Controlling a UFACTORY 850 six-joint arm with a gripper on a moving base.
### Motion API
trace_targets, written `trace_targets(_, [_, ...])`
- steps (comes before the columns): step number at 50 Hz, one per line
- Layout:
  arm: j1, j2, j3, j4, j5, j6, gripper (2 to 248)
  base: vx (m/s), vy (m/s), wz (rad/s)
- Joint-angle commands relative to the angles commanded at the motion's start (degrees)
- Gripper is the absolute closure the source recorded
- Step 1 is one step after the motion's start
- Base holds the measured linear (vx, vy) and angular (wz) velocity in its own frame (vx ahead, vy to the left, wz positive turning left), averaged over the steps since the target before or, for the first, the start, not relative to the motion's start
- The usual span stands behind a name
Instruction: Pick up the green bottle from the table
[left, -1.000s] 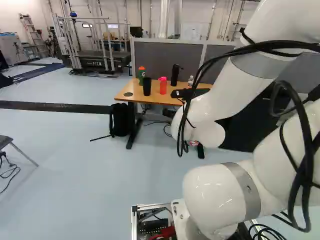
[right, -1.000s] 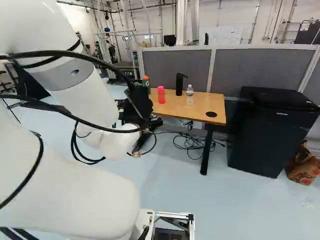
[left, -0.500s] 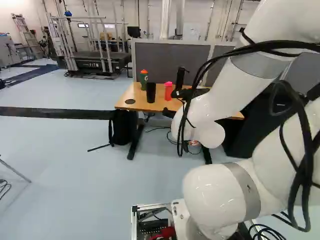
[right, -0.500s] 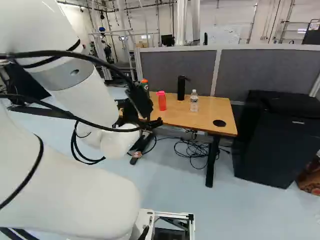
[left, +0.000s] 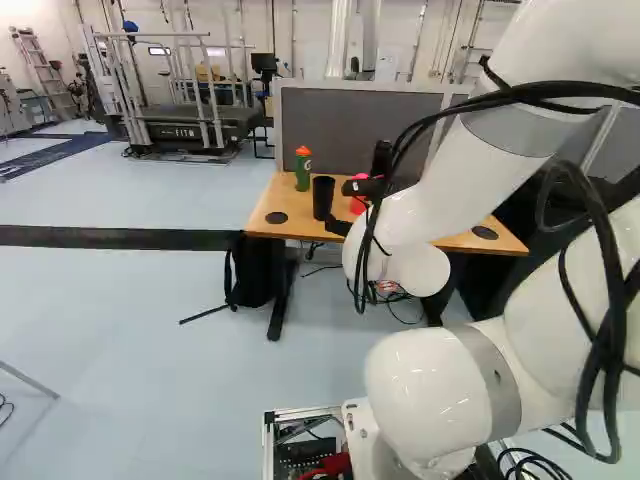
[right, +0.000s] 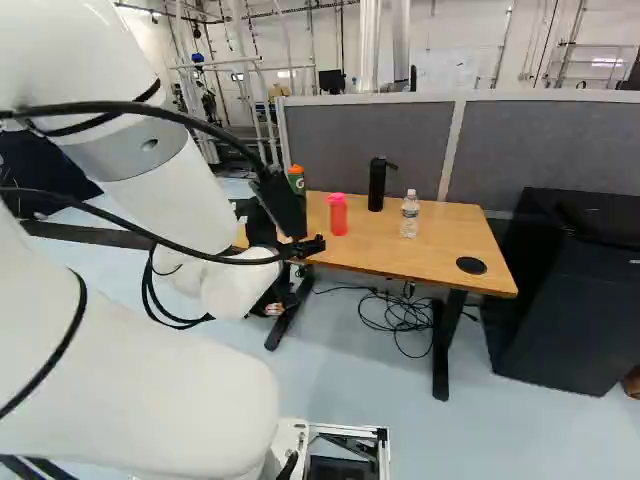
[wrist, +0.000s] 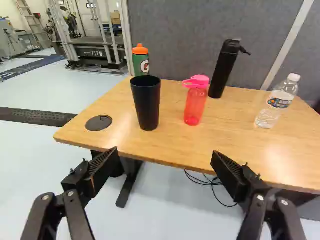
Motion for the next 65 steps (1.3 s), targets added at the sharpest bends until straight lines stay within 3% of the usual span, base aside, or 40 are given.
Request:
trace_targets(19, [0.0,0.0,0.0,0.0,0.0,0.0,3,0.178,0.176,-0.161])
trace_targets(46, [0.0,0.0,0.0,0.0,0.0,0.0,3,0.055,0.165,-0.179])
trace_targets(65, [0.6,0.0,0.0,0.0,0.0,0.0,3,0.001,0.021,0.002])
